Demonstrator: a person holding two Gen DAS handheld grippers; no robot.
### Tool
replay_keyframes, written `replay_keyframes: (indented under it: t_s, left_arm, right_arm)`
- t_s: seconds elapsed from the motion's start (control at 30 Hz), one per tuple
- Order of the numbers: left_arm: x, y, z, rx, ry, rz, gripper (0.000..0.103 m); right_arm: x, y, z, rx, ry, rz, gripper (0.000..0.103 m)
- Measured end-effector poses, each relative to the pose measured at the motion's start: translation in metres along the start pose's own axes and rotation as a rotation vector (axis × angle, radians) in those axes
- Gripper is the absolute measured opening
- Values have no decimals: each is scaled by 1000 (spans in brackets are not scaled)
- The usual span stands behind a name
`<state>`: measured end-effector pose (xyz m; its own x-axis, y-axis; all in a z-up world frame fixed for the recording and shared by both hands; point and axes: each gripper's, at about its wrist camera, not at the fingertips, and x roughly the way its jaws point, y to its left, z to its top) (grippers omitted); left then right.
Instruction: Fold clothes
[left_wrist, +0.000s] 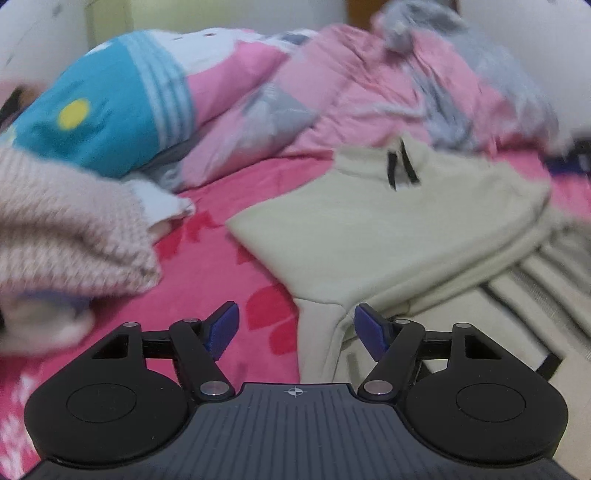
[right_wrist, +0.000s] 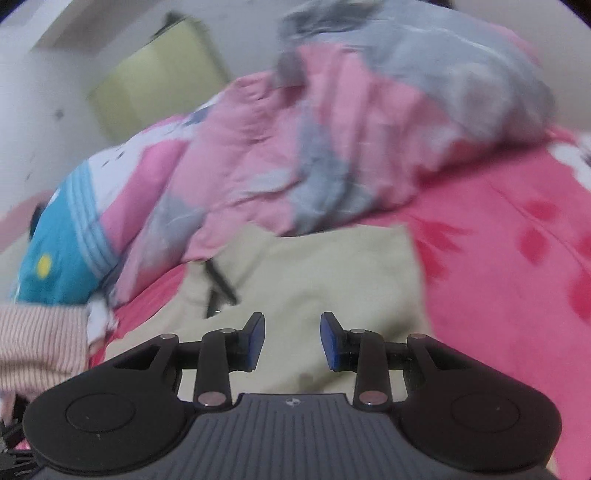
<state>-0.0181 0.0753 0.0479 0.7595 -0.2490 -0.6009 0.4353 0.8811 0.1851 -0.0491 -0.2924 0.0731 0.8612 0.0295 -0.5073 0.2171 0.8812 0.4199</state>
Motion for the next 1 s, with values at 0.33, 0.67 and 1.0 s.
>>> replay_keyframes:
  t_s: [0.33,0.67,1.0]
  left_arm:
    - [3,-23,-26,169,-39,20,4]
    - [4,-13,-31,100,-13,-13,5]
    - [-20,47,-16,-261,-23,-178,8]
  right_arm:
    - [23,-10,-40,-70,119,-23,33]
    - [29,-26,-26,-121,39,-108,32]
    - [-7,76,-9,-471,-44,-73,34]
